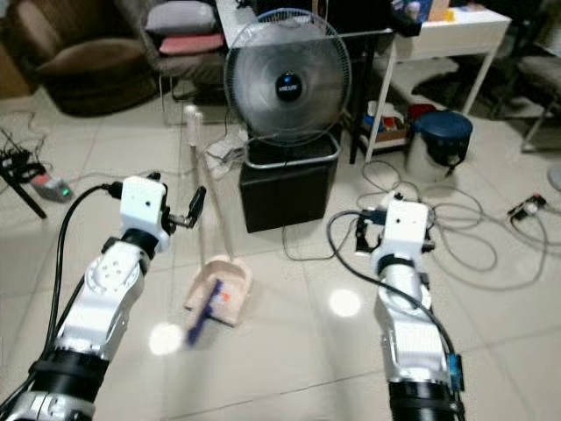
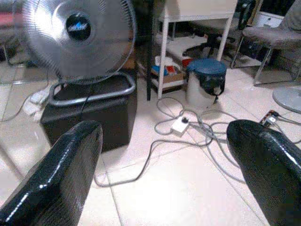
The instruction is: Sweep floor
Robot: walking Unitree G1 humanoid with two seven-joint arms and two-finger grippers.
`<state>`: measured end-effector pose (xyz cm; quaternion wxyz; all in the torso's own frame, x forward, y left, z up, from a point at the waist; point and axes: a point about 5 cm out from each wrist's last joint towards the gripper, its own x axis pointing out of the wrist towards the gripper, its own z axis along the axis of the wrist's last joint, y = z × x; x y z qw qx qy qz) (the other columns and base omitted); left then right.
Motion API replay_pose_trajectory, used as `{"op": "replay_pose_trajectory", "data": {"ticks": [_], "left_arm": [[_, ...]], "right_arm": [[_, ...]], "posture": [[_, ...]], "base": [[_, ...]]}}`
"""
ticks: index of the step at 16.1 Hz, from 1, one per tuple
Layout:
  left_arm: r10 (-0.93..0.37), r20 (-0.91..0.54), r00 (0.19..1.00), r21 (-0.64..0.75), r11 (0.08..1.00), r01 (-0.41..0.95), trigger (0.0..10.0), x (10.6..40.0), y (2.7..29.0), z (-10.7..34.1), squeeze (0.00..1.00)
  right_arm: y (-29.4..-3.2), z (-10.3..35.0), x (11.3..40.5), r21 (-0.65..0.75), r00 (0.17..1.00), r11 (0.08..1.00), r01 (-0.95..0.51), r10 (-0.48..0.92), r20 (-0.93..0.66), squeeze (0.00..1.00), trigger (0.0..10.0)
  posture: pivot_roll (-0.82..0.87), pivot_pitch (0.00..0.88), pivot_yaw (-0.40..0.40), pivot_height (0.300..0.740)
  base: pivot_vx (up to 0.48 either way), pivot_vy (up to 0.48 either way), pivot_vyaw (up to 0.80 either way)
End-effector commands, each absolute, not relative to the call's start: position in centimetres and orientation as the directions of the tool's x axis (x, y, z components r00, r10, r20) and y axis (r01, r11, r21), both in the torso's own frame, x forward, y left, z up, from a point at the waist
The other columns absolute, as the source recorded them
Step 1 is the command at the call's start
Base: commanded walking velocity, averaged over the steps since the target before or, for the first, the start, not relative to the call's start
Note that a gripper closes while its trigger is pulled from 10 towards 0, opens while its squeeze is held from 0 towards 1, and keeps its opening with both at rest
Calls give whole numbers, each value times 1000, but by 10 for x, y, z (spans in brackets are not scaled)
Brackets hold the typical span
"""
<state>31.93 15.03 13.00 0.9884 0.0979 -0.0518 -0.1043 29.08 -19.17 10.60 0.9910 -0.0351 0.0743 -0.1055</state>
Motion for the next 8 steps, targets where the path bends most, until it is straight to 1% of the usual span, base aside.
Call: {"op": "replay_pose_trajectory", "data": {"ticks": [1, 5, 8], "left_arm": [[-198, 63, 978, 223, 958, 180, 10000, 319, 158, 127, 0], [-203, 61, 977, 222, 957, 185, 10000, 320, 157, 127, 0], [-209, 58, 976, 223, 956, 192, 10000, 321, 156, 126, 0]], "right_arm": [[-181, 110, 294, -79, 975, 981, 175, -184, -123, 0, 10000], [-186, 109, 295, -51, 968, 976, 212, -217, -128, 0, 10000], [-186, 109, 295, -63, 966, 973, 222, -228, -122, 0, 10000]], "posture": [[-149, 0, 58, 740], [-151, 0, 64, 740], [-153, 0, 67, 740]], "base": [[0, 480, 0], [0, 476, 0], [0, 476, 0]]}}
